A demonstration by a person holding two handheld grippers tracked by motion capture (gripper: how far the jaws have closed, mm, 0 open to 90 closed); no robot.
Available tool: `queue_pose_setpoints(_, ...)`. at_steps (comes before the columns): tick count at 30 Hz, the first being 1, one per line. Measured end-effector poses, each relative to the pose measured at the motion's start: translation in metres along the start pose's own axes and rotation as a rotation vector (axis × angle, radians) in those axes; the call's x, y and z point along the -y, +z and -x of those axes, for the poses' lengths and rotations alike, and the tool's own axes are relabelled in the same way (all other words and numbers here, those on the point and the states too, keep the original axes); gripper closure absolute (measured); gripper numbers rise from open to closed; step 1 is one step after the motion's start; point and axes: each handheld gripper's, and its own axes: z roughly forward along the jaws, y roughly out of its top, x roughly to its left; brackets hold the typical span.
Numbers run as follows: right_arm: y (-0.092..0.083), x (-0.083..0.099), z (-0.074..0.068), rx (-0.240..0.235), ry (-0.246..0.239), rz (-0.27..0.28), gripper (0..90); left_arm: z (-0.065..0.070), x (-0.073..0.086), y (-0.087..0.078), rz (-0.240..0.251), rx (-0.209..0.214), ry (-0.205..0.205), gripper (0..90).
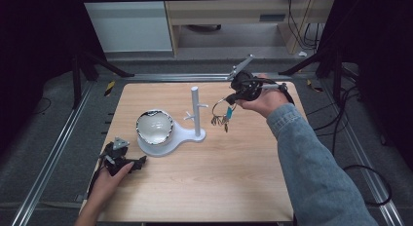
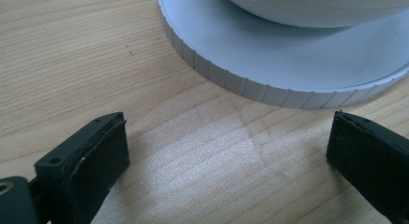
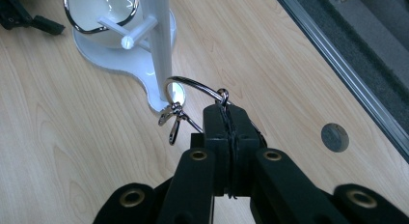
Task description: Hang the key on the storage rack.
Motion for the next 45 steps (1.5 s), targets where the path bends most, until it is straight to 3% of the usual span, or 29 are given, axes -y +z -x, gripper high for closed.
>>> queue_pose_setpoints(10,-0.003,-0.003,-0.001,-0.005,-0.009,0.002,89.0,0.0,0.0,0.0,0.002,0.0,-0.002,0.5)
queue_pose_setpoints(29,-0.017,-0.018,-0.017,-0.011,-0.061,0.013,89.1,0.0,0.0,0.0,-0.001,-0.001,-0.001,0.4)
queue_pose_setpoints(45,-0.007,-0.029,-0.023,-0.034,-0.078,-0.002,89.1,0.0,0.0,0.0,-0.001,-0.001,0.001,0.4)
